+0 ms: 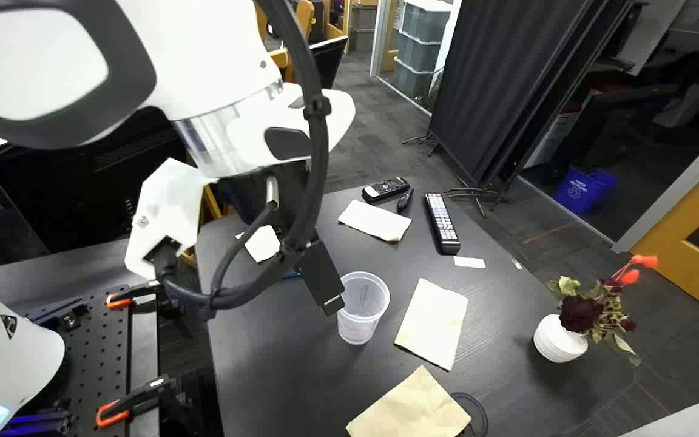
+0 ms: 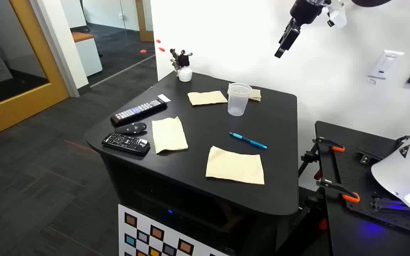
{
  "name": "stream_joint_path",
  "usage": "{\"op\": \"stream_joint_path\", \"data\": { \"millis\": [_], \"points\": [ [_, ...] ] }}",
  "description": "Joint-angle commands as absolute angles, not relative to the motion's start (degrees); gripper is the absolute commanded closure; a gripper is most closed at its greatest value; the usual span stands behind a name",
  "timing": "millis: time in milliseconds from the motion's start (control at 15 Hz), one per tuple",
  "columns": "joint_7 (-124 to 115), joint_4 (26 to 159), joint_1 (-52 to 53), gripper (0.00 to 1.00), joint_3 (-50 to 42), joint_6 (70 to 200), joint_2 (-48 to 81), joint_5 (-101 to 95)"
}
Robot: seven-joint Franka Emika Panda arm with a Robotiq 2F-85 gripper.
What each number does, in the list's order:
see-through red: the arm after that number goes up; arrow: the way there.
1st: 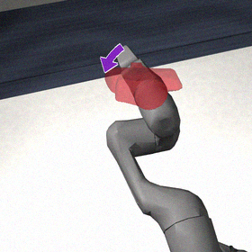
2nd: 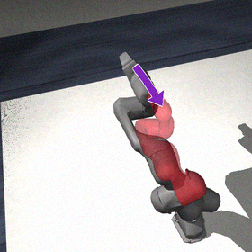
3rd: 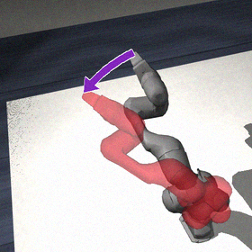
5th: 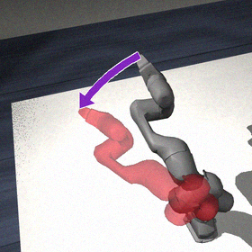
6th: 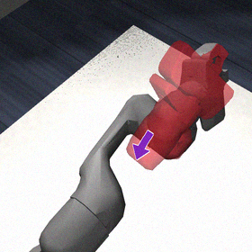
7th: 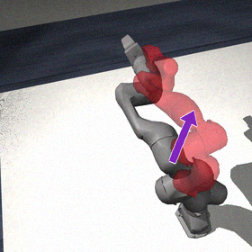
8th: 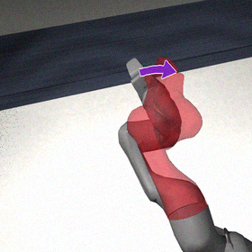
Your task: Pick the pen and put it in the cup
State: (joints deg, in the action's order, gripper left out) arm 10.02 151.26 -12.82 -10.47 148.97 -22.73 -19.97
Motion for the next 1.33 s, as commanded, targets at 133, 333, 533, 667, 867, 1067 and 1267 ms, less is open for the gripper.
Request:
{"op": "stream_joint_path", "data": {
  "millis": [133, 333, 533, 667, 867, 1067, 1267],
  "points": [
    [10.32, 151.18, -13.17, 0.0, -10.07, 148.81, -22.77, -19.59],
    [10.32, 151.18, -13.17, 0.0, -10.07, 148.81, -22.77, -19.58],
    [10.36, 151.31, -12.49, 0.0, -9.56, 149.93, -23.45, -19.39],
    [10.57, 151.66, -11.64, 0.0, -8.82, 150.26, -24.51, -19.16],
    [11.45, 151.51, -8.67, 0.0, -7.53, 149.75, -25.19, -17.51],
    [11.13, 151.17, -5.21, 0.0, -5.77, 148.96, -25.35, -14.89],
    [10.04, 151.47, -2.3, 0.0, -4.04, 148.02, -25.48, -11.97]
  ]
}}
